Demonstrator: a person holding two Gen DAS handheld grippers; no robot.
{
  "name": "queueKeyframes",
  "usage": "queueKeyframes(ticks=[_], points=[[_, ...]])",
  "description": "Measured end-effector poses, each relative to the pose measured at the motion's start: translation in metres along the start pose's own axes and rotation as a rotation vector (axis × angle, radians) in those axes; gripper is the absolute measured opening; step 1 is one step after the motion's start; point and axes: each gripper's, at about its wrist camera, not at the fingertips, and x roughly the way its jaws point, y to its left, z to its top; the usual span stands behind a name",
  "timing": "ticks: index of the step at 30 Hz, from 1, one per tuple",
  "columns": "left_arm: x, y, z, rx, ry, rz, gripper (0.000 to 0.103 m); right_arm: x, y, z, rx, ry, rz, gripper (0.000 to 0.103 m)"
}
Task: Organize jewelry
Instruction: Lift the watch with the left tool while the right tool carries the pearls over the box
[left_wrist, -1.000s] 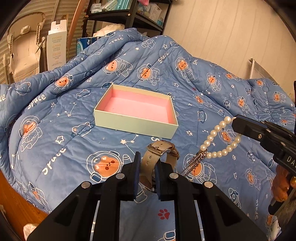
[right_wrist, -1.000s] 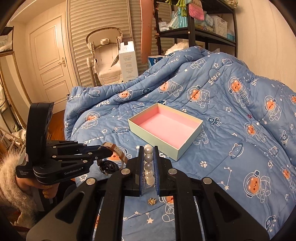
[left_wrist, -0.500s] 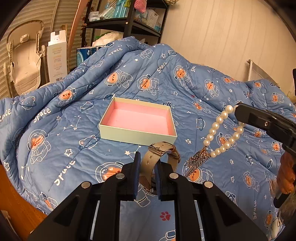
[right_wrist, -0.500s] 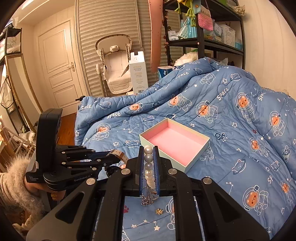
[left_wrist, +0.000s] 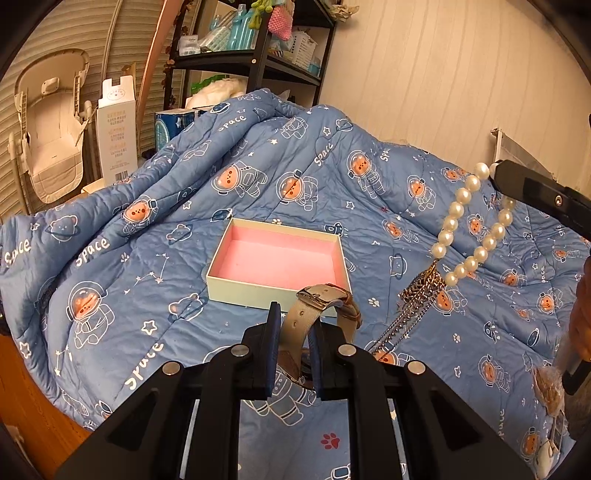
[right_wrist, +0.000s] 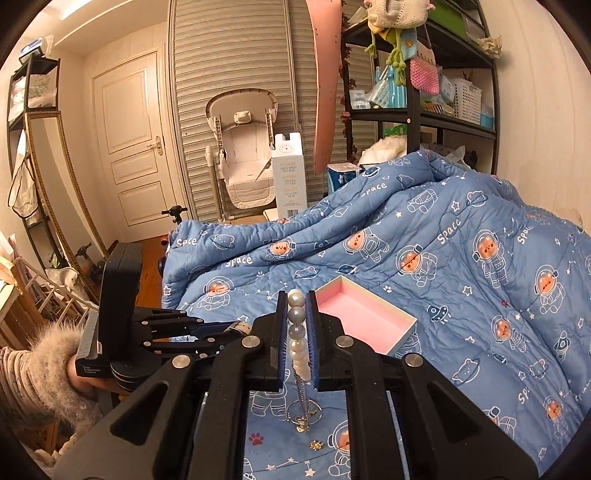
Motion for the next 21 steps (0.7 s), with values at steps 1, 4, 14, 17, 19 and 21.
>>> queueKeyframes(ticks=[1, 4, 14, 17, 19, 21], points=[[-0.001, 0.0, 0.002, -0.001, -0.001, -0.003, 0.014, -0.001, 0.001, 0.003, -0.003, -0.002, 0.004, 0.01], [-0.003, 0.0, 0.009, 0.01, -0.01, 0.003, 0.014, -0.002, 0.003, 0.013, -0.025, -0.013, 0.001, 0.01], [0.008, 0.005, 0.049, 0.046, -0.023, 0.027, 0.014, 0.015, -0.014, 0.057, -0.012, -0.03, -0.007, 0.01], [0.021, 0.013, 0.063, 0.02, -0.008, 0.019, 0.014, 0.029, -0.019, 0.067, -0.016, -0.03, -0.022, 0.01], [0.032, 0.018, 0.071, 0.011, 0.006, 0.024, 0.014, 0.038, -0.024, 0.074, -0.019, -0.032, -0.038, 0.01], [0.043, 0.021, 0.078, 0.008, 0.016, 0.043, 0.014, 0.047, -0.029, 0.083, -0.024, -0.034, -0.053, 0.01]])
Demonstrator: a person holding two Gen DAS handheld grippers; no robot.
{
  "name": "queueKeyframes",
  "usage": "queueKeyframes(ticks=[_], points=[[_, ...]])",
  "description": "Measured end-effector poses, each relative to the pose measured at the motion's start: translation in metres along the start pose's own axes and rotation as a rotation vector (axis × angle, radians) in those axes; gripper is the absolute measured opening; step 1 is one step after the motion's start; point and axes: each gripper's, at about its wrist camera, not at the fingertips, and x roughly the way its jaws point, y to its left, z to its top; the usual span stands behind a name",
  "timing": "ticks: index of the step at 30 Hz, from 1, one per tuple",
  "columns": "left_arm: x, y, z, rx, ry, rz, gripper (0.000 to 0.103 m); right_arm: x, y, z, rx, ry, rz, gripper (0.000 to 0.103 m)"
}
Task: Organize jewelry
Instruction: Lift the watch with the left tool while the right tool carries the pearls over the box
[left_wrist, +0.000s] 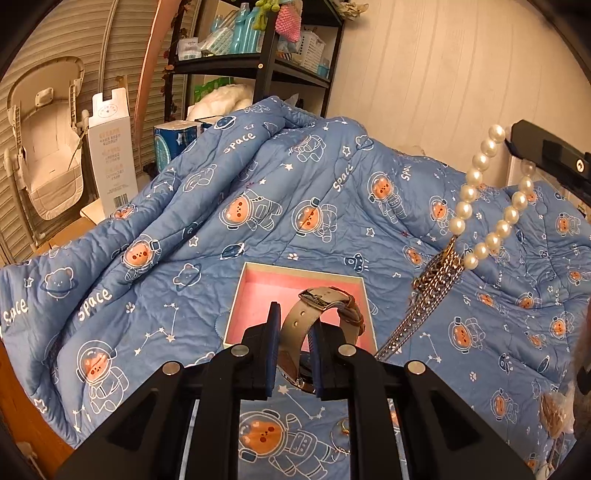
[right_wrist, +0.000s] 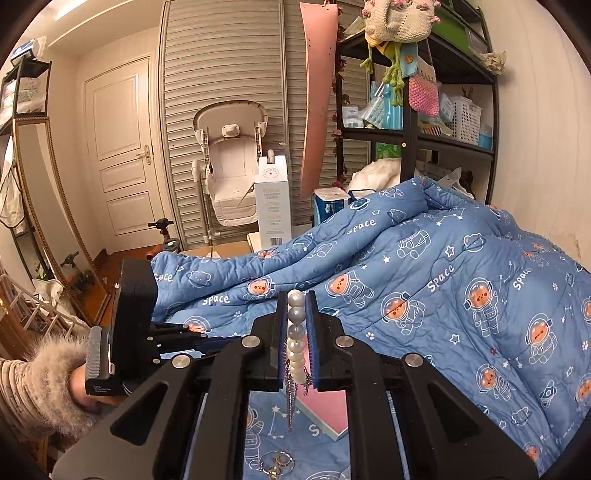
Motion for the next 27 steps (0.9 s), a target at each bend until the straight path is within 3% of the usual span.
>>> queueKeyframes(ticks=[8, 15, 27], points=[[0.054, 0.003, 0.018, 0.008, 0.06, 0.041, 0.014, 0.054, -0.028, 0.007, 0.021, 0.058, -0.087, 0.01], [0.106, 0.007, 0.006, -0.013, 0.161, 0.061, 0.014, 0.11, -0.064, -0.027, 0.134, 0.147, -0.111, 0.01], [0.145, 0.018, -0.005, -0.036, 0.243, 0.075, 0.014, 0.177, -0.083, -0.096, 0.194, 0.327, -0.055, 0.01]])
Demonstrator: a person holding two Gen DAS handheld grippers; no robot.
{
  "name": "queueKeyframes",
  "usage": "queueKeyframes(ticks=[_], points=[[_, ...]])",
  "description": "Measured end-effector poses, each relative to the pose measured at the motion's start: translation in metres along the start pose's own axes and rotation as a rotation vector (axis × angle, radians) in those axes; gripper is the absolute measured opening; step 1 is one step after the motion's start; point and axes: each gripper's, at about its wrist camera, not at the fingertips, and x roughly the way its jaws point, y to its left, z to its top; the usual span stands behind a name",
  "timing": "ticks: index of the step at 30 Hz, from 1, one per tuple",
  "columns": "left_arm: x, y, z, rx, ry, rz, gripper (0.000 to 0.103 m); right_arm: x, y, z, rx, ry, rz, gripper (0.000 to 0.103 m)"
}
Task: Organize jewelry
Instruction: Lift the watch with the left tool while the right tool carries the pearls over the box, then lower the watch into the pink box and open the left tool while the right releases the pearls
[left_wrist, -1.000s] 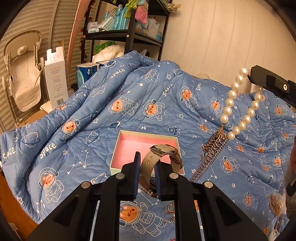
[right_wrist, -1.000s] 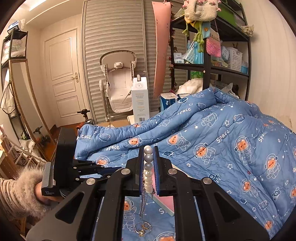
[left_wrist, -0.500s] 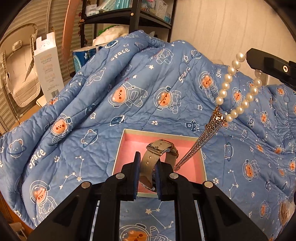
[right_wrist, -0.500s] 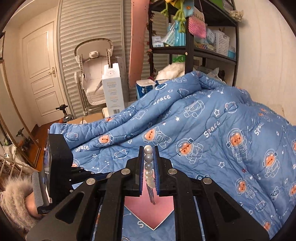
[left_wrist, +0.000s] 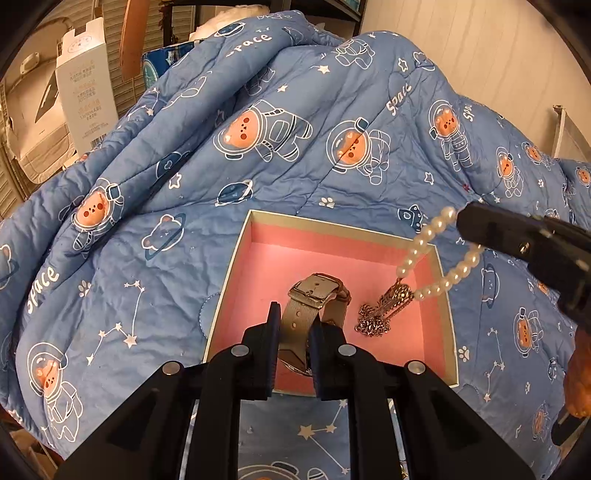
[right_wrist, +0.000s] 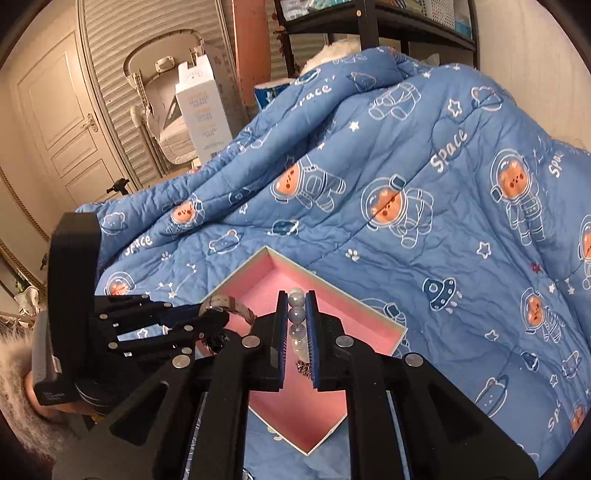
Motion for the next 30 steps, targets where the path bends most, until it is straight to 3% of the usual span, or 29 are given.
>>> queueKeyframes(ticks=[18, 30], points=[[0.036, 0.001, 0.005, -0.022, 0.059, 0.004, 0.014, 0.074, -0.018, -0.024, 0.03, 0.164, -0.068, 0.01], [0.047, 0.006, 0.004, -0.052, 0.054, -0.006, 0.014, 0.1, -0.025, -0.03, 0.015, 0.209, -0.11, 0.01]])
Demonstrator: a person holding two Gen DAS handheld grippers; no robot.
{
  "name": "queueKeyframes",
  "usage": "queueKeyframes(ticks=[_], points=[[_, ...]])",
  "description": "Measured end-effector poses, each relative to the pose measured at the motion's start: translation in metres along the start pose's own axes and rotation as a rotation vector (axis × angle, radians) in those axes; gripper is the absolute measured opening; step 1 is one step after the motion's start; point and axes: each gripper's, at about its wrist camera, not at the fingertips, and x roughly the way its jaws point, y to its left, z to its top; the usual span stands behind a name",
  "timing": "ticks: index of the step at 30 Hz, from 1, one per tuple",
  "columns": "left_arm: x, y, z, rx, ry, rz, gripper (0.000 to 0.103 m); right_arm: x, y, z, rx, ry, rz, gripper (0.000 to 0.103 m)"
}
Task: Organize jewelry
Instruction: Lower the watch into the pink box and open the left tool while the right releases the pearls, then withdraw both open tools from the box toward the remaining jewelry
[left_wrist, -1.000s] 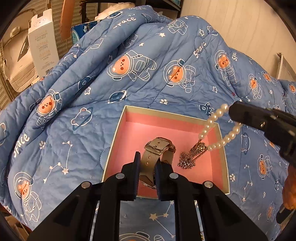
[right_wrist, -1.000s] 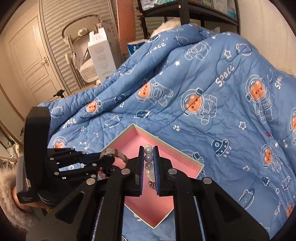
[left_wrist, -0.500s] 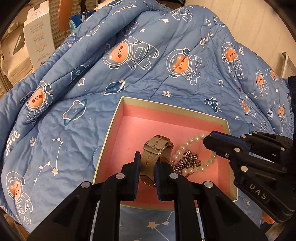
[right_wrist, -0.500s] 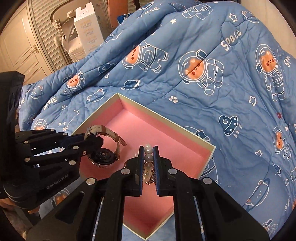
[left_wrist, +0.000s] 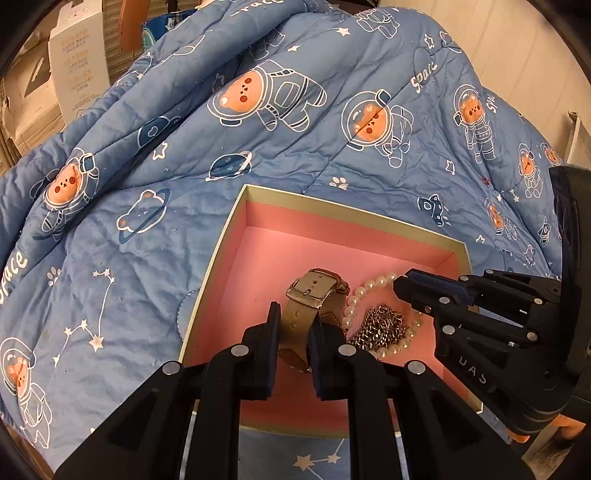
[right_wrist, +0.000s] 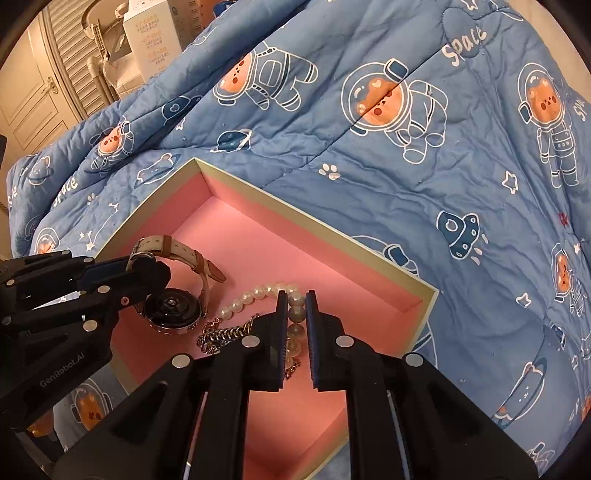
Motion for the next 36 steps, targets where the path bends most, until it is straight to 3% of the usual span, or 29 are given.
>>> queueKeyframes(ticks=[5, 6, 7, 8, 9, 14, 23, 27, 36], points=[[-0.002, 0.001, -0.007, 0.004, -0.01, -0.001, 0.018, 0.0, 0.011, -0.003, -0.068, -0.013, -0.022, 0.012], [-0.003, 0.002, -0.008, 0.001, -0.013, -0.001, 0.02, 0.0, 0.013, -0.003, -0.081, -0.011, -0.022, 0.022], [-0.005, 0.002, -0.008, 0.0, -0.015, 0.002, 0.028, 0.0, 0.015, -0.004, -0.091, -0.012, -0.022, 0.046], [-0.007, 0.003, -0.008, 0.0, -0.022, 0.008, 0.036, -0.002, 0.015, -0.005, -0.093, -0.023, -0.028, 0.058], [-0.009, 0.003, -0.008, 0.0, -0.032, 0.022, 0.038, -0.005, 0.015, -0.005, -0.088, -0.046, -0.045, 0.061], [-0.027, 0.007, -0.007, 0.006, -0.091, 0.015, 0.065, -0.021, 0.008, -0.005, -0.065, -0.093, -0.031, 0.061], [-0.07, 0.011, -0.031, 0.016, -0.189, 0.014, 0.087, -0.073, -0.004, -0.032, -0.022, -0.198, -0.03, 0.075], [-0.086, 0.007, -0.065, 0.044, -0.207, -0.005, 0.091, -0.094, -0.003, -0.067, -0.031, -0.226, -0.025, 0.078], [-0.101, -0.005, -0.154, 0.073, -0.163, -0.057, 0.093, -0.112, 0.003, -0.167, 0.0, -0.173, 0.019, 0.079]])
